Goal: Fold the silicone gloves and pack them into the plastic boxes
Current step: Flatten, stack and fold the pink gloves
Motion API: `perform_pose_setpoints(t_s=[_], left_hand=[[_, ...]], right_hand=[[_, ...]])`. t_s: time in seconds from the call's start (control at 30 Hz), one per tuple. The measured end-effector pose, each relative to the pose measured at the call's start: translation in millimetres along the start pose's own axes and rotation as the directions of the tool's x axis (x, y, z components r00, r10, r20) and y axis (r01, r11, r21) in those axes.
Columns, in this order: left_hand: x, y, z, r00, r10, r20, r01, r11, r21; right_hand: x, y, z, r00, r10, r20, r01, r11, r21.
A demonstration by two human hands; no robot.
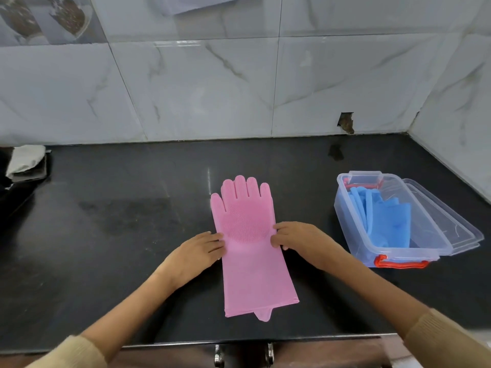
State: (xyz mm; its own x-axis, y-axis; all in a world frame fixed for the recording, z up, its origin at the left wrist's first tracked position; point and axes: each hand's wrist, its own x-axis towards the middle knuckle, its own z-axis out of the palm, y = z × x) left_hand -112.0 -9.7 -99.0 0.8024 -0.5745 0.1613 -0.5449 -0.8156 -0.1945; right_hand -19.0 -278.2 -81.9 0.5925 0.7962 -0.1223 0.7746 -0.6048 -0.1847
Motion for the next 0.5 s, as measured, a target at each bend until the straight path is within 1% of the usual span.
perform_pose_setpoints(t_s=[0.03,0.07,0.1,0.2,0.23,0.3,0.37,0.43,0.47,0.5], left_hand=[[2,-2,-1,0.998,0.058,0.023,-0.058,0.998,0.013],[3,-3,-1,0.993,0.105,0.048,-0.106,0.994,0.035],[4,-6,-2,0.987,0.144,0.069,-0.147,0.988,0.049],[6,-12,1,0.972,0.228,0.048,-0.232,0.966,0.110],[6,-14,3,0.972,0.232,0.036,-0.234,0.966,0.108],[6,-15,8,0.976,0.215,-0.014,-0.212,0.970,0.122],[7,-15,13,0.976,0.195,-0.093,-0.185,0.977,0.105],[9,-18,14,0.988,0.133,-0.074,-0.130,0.990,0.055],[10,-21,15,0.997,0.061,-0.056,-0.061,0.998,-0.003],[13,-22,17,0.996,-0.027,-0.087,0.021,0.998,-0.059]], right_hand=[[1,2,1,0.999,-0.045,0.021,0.046,0.997,-0.067],[3,4,1,0.997,-0.059,0.056,0.064,0.994,-0.085],[4,4,1,0.996,-0.029,0.086,0.033,0.999,-0.039],[8,6,1,0.988,0.038,0.152,-0.058,0.990,0.129],[10,7,2,0.989,0.027,0.146,-0.046,0.991,0.126],[9,8,2,0.991,0.016,0.132,-0.031,0.994,0.109],[11,8,1,0.995,-0.018,0.097,0.015,0.999,0.031],[15,12,8,0.998,-0.056,-0.001,0.056,0.998,-0.007],[18,14,9,0.998,-0.037,-0.055,0.039,0.999,0.036],[22,16,10,0.995,0.014,-0.095,-0.002,0.992,0.128]])
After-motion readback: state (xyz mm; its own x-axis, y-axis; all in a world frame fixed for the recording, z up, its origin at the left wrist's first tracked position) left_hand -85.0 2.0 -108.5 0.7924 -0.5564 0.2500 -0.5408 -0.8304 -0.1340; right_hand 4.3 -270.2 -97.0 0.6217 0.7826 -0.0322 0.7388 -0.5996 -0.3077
